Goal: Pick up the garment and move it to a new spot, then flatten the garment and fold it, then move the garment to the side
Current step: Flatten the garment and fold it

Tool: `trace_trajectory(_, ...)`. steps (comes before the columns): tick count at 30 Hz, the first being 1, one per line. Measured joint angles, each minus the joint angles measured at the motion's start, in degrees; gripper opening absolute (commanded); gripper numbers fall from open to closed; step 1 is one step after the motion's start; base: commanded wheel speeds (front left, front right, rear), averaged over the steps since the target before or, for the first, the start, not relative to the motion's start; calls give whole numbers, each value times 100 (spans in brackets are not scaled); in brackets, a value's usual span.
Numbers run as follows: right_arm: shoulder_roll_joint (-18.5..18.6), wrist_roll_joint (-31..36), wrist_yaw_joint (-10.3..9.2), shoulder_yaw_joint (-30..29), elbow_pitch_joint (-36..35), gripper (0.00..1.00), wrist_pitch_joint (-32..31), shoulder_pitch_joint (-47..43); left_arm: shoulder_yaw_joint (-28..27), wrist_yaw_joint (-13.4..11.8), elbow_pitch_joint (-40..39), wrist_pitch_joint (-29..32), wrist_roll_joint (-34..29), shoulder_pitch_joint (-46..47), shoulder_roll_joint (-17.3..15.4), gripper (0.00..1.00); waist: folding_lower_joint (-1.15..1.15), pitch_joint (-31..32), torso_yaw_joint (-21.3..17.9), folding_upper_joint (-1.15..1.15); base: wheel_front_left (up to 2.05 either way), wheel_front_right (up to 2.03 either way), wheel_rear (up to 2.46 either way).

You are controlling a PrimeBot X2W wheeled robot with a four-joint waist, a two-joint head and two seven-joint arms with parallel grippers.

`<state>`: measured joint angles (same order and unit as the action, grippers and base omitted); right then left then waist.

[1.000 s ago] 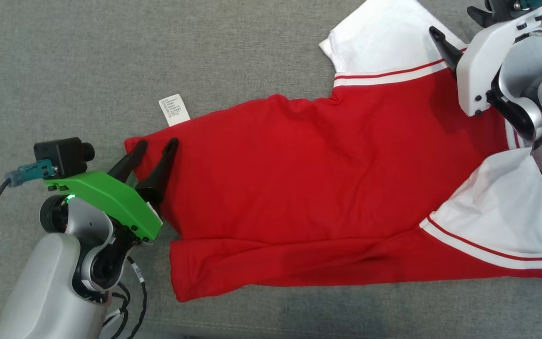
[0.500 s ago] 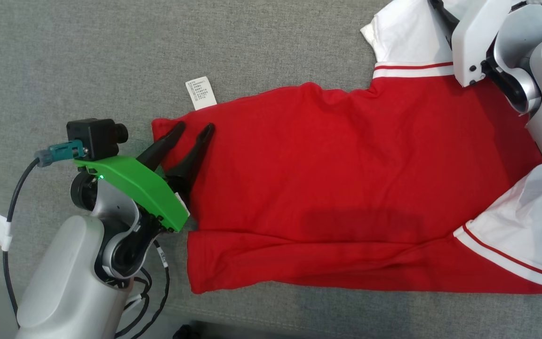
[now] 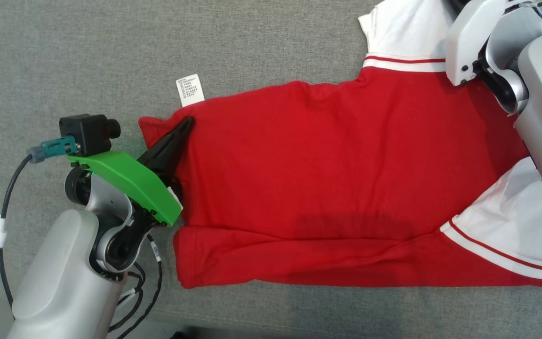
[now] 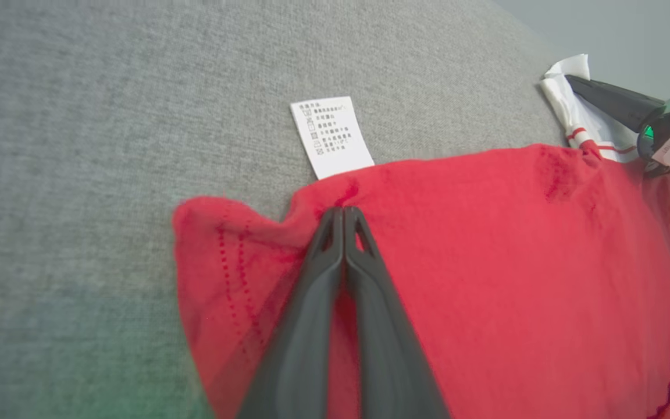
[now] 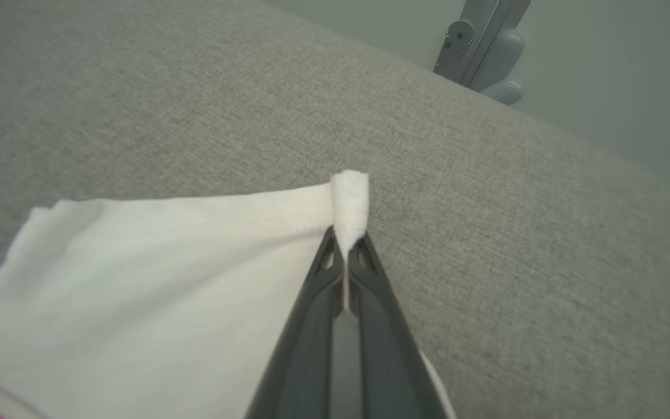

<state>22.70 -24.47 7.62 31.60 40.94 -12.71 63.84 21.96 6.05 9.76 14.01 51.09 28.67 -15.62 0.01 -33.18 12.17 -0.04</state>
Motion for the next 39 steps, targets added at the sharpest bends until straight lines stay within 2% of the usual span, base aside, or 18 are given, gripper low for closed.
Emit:
trace_trajectory(9,-58,-70,-7,-57,132,0,455,9,-153,-104,135,-357,-153,76,-68,0,0,103,-202,0,0,0,0)
trace_trajectory(18,-48,-354,-8,-42,-187,0,855,-162,-240,-191,20,-405,-167,75,-165,0,0,302,-338,0,0,0,0)
trace_trajectory(25,177,-650,-8,-311,-1273,0,1131,-1057,-204,-316,-453,-375,-182,-378,-331,0,0,539,-528,0,0,0,0)
trace_trajectory(30,280,-690,-8,-826,-1936,0,1138,-1842,-274,-427,-715,-453,-177,-753,-416,0,0,694,-619,0,0,0,0)
trace_trajectory(34,153,-682,-9,-1284,-2508,0,1144,-2661,-320,-513,-765,-555,-123,-1026,-390,0,-1,840,-670,0,0,0,0)
trace_trajectory(39,-190,-552,-9,-1692,-3131,0,1046,-3604,-338,-563,-749,-705,-19,-1299,-233,0,-1,990,-764,0,0,0,0)
